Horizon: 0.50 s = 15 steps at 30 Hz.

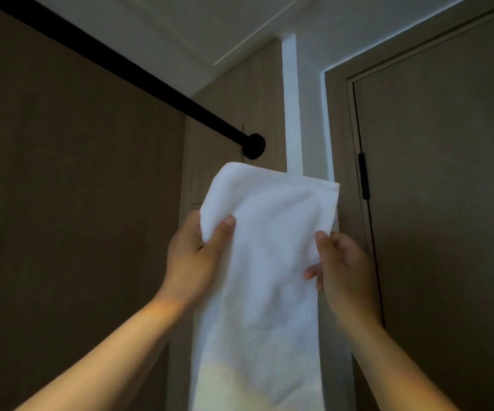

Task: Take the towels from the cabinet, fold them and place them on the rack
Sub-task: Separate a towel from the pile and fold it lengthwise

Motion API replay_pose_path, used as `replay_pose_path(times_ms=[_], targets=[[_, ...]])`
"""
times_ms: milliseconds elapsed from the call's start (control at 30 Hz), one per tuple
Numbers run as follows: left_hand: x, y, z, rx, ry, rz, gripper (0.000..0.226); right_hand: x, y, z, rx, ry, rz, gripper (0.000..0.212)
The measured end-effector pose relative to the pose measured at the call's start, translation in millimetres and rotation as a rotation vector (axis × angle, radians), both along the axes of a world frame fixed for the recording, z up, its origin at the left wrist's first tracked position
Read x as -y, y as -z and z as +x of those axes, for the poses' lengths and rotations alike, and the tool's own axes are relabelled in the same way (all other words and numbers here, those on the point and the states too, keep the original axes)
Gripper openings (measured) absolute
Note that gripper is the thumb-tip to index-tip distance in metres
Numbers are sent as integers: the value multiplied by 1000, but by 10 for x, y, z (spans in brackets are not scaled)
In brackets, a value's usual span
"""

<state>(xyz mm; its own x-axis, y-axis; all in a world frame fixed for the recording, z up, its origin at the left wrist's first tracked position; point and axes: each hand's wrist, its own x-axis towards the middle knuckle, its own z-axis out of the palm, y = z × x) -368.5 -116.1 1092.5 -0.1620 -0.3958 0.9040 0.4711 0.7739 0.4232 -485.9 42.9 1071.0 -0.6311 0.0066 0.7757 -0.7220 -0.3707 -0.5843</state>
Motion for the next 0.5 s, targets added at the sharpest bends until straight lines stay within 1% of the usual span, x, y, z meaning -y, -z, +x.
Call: replay_pose_path(times_ms=[100, 267, 400, 500], targets=[[95, -198, -64, -21, -76, -26, 18, 180, -195, -175, -75, -43, -41, 21], [125, -525, -85, -104, -205, -80, 31, 467, -577, -362, -146, -210, -204, 16], [66, -818, -76, -155, -313, -81, 31, 665, -895, -430, -148, -377, -292, 12], [-14, -1066, -38, -163, -377, -95, 27, 719, -1121, -466, -155, -436, -342, 12]])
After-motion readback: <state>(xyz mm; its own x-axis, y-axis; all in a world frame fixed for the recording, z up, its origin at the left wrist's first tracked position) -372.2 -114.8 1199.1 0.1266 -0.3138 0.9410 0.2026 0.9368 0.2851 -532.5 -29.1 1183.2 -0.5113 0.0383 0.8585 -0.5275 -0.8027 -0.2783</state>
